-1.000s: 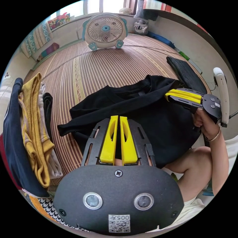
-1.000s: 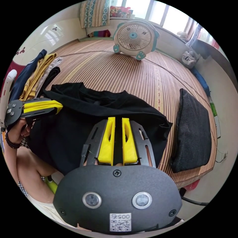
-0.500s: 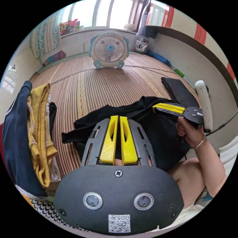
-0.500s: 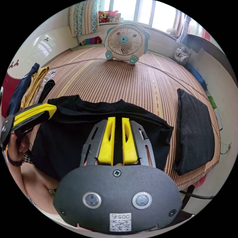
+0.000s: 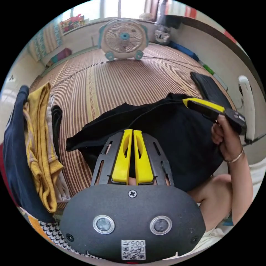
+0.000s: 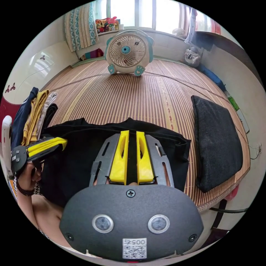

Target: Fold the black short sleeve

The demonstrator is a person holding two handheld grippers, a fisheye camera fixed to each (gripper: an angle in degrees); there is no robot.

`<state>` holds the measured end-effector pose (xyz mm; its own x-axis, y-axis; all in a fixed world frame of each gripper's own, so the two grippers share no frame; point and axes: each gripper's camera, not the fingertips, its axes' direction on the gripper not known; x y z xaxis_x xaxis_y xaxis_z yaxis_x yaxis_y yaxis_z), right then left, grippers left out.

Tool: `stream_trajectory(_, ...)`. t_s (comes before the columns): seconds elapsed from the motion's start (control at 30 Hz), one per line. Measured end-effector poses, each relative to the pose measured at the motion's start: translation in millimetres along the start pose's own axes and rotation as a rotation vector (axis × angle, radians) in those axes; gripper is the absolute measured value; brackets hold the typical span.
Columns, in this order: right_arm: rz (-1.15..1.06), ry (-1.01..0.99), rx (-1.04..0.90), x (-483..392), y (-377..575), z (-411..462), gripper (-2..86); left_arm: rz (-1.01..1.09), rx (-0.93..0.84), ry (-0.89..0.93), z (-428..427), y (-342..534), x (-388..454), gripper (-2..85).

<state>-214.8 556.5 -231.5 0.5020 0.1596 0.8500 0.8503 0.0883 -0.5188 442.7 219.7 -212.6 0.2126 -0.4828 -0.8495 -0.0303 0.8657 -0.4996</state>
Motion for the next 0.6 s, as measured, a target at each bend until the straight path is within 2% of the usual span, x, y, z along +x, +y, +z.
stream_trajectory(0.17, 0.022, 0.032, -0.002, 24, 11, -7, 2.8, 0.008, 0.015, -0.138, 9, -3, -8, 0.3)
stream_trajectory(0.47, 0.241, 0.058, 0.025, 88, 25, -21, 2.7, -0.053, 0.067, -0.128, 5, 7, -29, 0.2)
stream_trajectory(0.6, 0.337, 0.059, 0.061, 110, 34, -30, 3.5, -0.129, 0.153, -0.151, -24, 17, -40, 0.5)
